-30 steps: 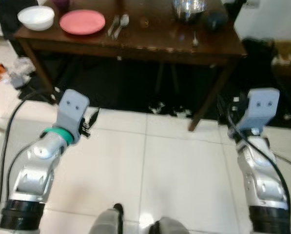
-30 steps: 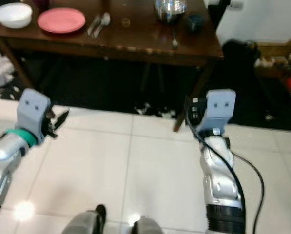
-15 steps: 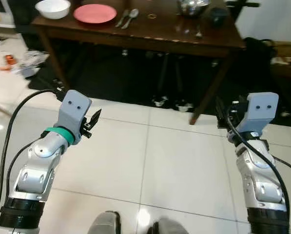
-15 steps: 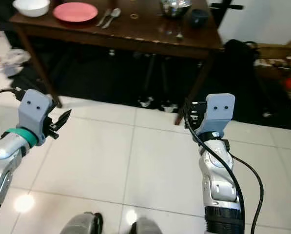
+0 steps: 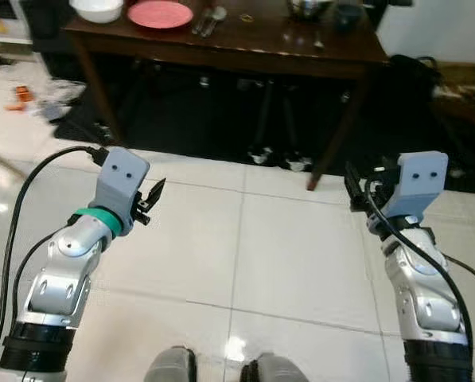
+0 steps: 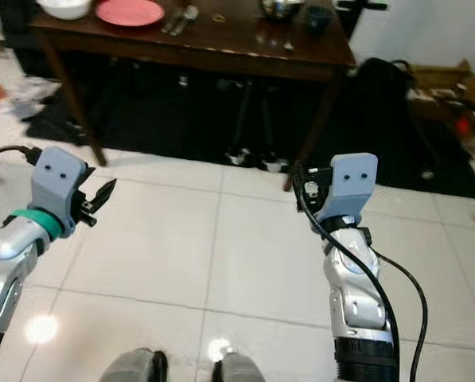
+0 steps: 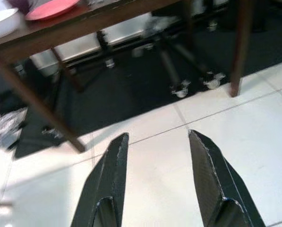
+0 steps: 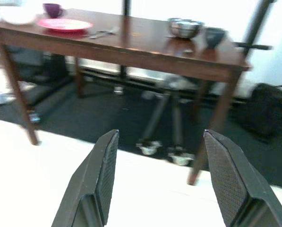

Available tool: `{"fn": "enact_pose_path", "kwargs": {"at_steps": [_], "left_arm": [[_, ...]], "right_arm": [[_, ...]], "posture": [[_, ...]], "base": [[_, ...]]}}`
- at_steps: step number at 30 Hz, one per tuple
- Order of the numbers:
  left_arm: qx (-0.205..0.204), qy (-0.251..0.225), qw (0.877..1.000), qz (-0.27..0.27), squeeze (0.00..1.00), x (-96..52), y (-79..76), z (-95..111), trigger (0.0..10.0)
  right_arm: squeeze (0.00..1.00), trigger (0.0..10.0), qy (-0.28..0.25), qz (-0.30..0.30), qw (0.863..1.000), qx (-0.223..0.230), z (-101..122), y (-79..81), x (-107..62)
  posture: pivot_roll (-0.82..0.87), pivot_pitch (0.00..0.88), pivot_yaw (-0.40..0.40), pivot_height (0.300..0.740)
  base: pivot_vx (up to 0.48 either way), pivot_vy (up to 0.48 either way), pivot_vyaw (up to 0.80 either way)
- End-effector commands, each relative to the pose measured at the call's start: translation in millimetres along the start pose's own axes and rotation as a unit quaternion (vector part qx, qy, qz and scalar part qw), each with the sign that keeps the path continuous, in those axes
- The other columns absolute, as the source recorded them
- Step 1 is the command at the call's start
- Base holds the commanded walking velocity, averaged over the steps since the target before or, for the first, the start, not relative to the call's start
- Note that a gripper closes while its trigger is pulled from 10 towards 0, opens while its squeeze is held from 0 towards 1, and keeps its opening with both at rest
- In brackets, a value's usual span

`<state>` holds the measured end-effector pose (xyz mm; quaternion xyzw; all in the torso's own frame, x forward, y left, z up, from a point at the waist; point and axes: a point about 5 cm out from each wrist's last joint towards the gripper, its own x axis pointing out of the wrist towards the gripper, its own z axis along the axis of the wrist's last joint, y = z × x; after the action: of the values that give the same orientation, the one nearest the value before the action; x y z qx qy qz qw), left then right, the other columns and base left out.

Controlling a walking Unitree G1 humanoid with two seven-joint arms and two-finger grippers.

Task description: Setting the table

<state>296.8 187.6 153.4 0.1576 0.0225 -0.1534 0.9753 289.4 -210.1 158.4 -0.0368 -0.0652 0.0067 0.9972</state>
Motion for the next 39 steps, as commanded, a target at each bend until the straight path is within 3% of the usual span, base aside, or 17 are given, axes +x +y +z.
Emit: {"fn": "enact_pose_path", "kwargs": {"at_steps": [1,17,39], "left_arm": [[-0.006,0.011,1.0,0.01,0.0,0.9,1.5,-2.8,10.0],[-0.007,0.019,0.999,0.032,0.0,2.4,6.5,-6.2,10.0],[-0.002,0.018,0.999,0.048,0.0,2.5,11.1,-6.4,10.0]], "right_arm": [[0.0,10.0,0.001,-0.004,1.0,0.006,-0.4,-2.7,0.1],[0.0,10.0,0.006,-0.021,1.0,-0.008,-3.7,-8.2,0.4],[0.0,10.0,-0.007,0.003,1.0,-0.026,-1.5,-3.4,0.8]], "posture": [[0.04,0.0,0.018,0.74],[0.04,0.0,0.018,0.74],[0.04,0.0,0.015,0.74]], "base": [[0.0,0.0,0.79],[0.0,0.0,0.79],[0.0,0.0,0.79]]}}
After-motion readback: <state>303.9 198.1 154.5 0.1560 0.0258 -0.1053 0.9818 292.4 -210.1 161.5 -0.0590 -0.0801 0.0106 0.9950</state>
